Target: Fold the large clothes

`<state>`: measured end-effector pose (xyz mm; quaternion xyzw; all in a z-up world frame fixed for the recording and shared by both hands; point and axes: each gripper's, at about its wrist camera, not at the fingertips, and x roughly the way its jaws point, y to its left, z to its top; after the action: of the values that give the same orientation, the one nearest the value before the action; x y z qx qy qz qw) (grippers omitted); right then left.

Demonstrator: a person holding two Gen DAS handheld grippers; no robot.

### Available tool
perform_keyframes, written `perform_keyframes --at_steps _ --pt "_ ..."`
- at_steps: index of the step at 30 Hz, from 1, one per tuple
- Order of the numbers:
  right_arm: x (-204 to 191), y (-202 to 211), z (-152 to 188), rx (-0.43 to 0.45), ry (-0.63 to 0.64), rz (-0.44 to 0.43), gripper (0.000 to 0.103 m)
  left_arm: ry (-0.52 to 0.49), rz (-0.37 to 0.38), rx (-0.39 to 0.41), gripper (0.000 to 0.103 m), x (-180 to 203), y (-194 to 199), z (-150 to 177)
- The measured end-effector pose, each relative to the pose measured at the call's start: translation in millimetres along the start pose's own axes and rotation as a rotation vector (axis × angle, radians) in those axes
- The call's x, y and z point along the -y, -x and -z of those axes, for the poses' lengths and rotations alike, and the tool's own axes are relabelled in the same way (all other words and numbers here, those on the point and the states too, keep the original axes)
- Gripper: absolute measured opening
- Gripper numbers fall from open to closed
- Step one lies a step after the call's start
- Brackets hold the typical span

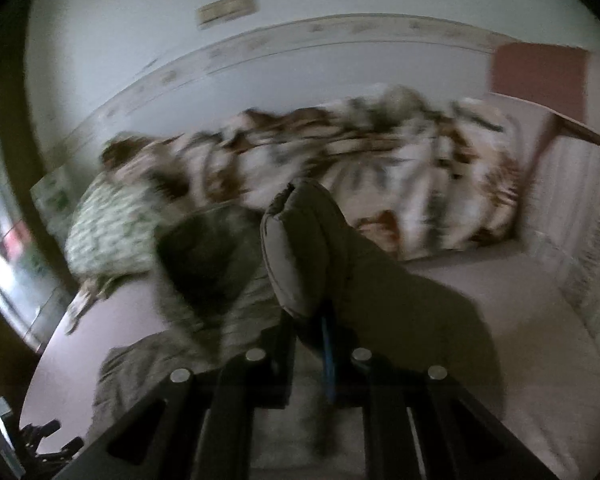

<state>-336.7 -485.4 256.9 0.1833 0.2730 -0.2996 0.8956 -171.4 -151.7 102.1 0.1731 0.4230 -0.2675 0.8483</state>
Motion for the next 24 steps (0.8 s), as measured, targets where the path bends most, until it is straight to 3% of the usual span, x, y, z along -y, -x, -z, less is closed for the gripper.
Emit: perform_keyframes --at_steps 7,12,18,23,24 --pt "-127.4 -35.1 29.3 -0.092 0.079 -0.193 0.012 0.053 0.001 -0.015 0.074 -33.8 0.6 18.7" --pt "-195.0 -89.1 75.1 -0.243 0.078 -0.248 0.013 0.118 0.000 -0.028 0.074 -64.0 -0.5 31.3" --pt "-223.1 -152.4 142.1 -0.437 0.109 -0.201 0.015 0.164 -0.017 -0.045 0.074 -87.4 -3.6 37.3" --pt "-221.7 -138.3 150.2 -0.391 0.210 -0.176 0.020 0.181 0.006 -0.048 0.074 -81.5 -6.0 26.3" --pt "-219.2 -132.8 147.4 -0.386 0.218 -0.187 0.034 0.181 0.018 -0.046 0.074 -76.8 -6.0 22.5"
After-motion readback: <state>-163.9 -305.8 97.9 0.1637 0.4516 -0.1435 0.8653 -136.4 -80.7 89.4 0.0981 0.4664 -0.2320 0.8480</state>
